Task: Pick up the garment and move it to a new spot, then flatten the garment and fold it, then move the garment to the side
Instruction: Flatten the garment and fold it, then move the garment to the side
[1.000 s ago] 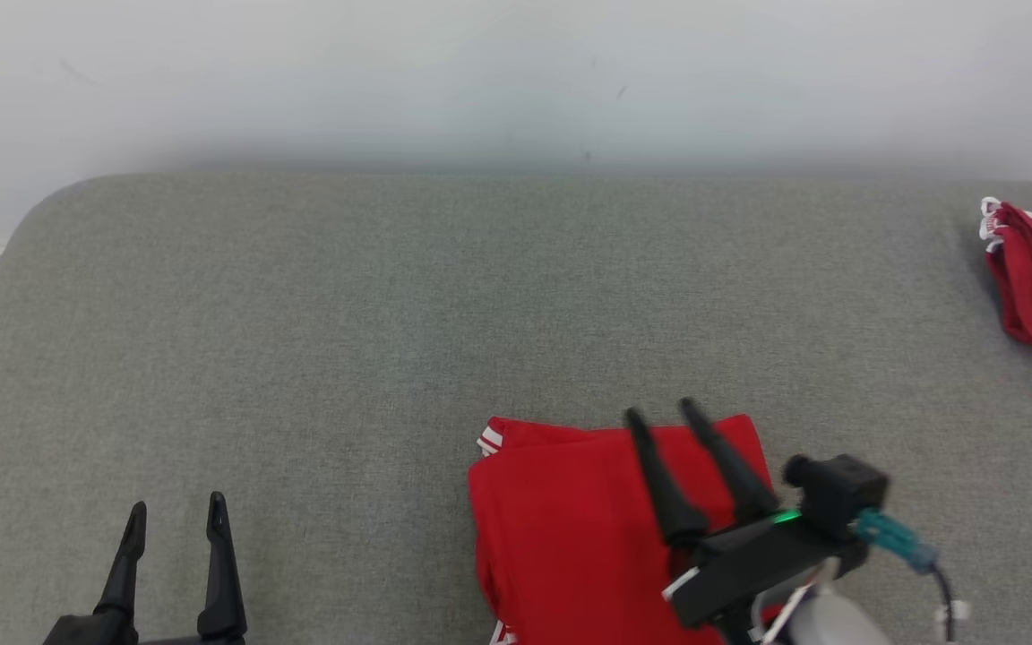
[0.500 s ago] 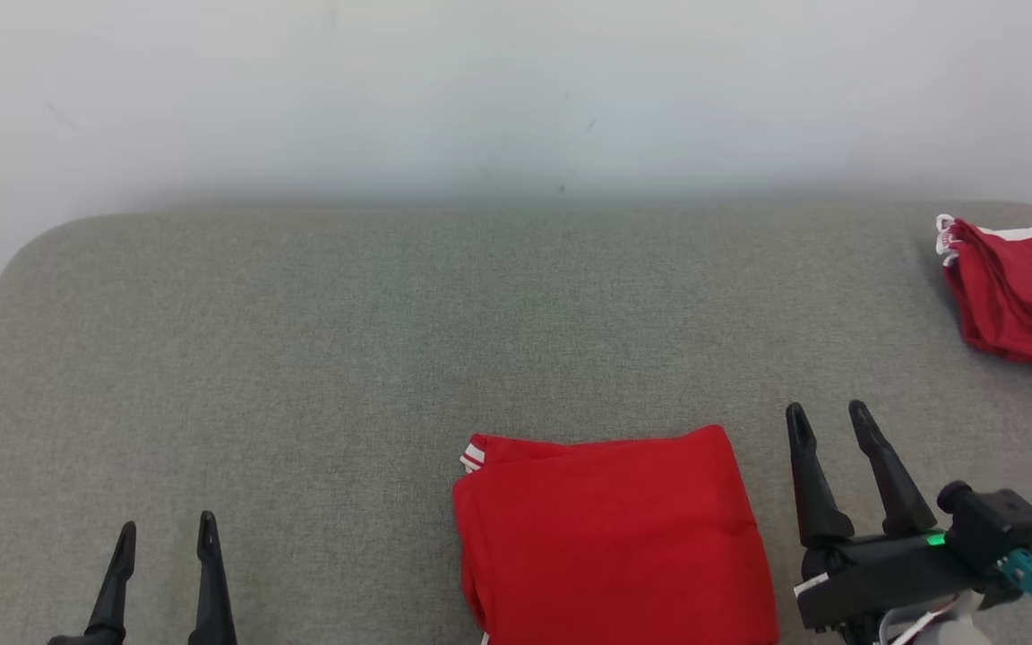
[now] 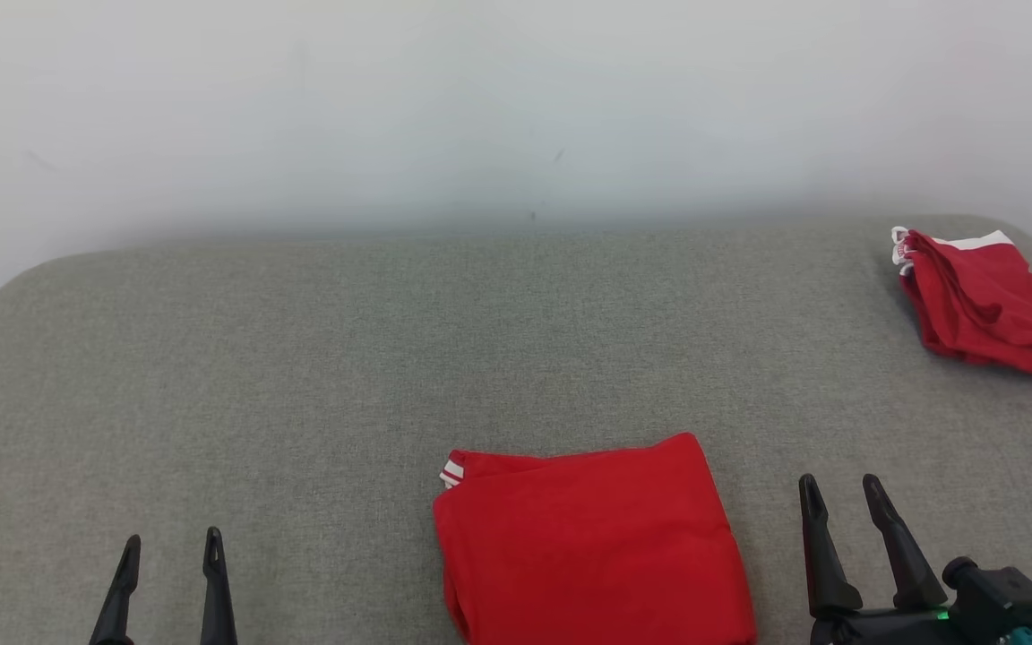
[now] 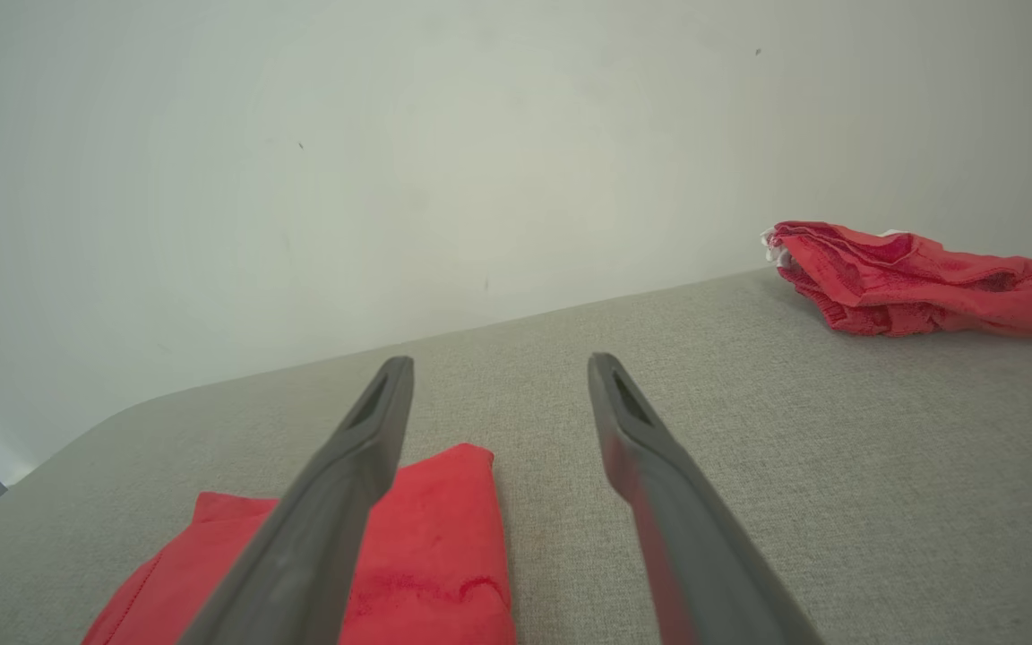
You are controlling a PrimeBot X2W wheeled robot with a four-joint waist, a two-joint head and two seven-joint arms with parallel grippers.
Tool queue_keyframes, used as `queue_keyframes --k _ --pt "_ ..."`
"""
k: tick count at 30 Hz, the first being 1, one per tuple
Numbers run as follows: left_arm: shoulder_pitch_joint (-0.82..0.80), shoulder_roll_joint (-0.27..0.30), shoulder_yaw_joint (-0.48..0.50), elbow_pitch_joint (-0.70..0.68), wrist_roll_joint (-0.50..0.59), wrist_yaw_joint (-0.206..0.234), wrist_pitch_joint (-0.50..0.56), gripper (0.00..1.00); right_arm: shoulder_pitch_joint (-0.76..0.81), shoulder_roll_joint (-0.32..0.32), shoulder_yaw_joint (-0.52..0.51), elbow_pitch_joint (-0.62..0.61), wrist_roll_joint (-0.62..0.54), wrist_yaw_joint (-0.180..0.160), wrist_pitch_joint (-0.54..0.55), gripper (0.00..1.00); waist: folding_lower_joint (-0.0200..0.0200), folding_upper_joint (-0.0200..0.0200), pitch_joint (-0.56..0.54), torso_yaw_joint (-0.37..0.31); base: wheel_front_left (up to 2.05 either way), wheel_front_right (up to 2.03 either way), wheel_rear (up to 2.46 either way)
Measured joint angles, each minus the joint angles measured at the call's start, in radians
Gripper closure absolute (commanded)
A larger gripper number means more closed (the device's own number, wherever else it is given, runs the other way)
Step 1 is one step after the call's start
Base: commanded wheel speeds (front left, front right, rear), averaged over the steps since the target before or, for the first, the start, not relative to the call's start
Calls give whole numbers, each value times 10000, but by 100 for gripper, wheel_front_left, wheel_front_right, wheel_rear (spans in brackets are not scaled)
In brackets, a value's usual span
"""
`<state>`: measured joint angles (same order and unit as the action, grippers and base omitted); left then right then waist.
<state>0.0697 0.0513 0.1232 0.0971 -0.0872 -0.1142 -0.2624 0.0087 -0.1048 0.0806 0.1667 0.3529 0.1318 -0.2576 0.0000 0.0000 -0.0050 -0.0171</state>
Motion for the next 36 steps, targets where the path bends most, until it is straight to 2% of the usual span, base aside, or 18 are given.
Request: queue_keyframes --k 11,36 --pt "176 67 -107 -2 169 -59 0 0 256 144 -176 -136 -123 0 -38 0 0 0 -70 -144 0 0 0" --pt "463 355 -102 -190 416 -44 0 0 395 169 128 -278 -920 0 -40 0 0 0 -131 124 0 0 0"
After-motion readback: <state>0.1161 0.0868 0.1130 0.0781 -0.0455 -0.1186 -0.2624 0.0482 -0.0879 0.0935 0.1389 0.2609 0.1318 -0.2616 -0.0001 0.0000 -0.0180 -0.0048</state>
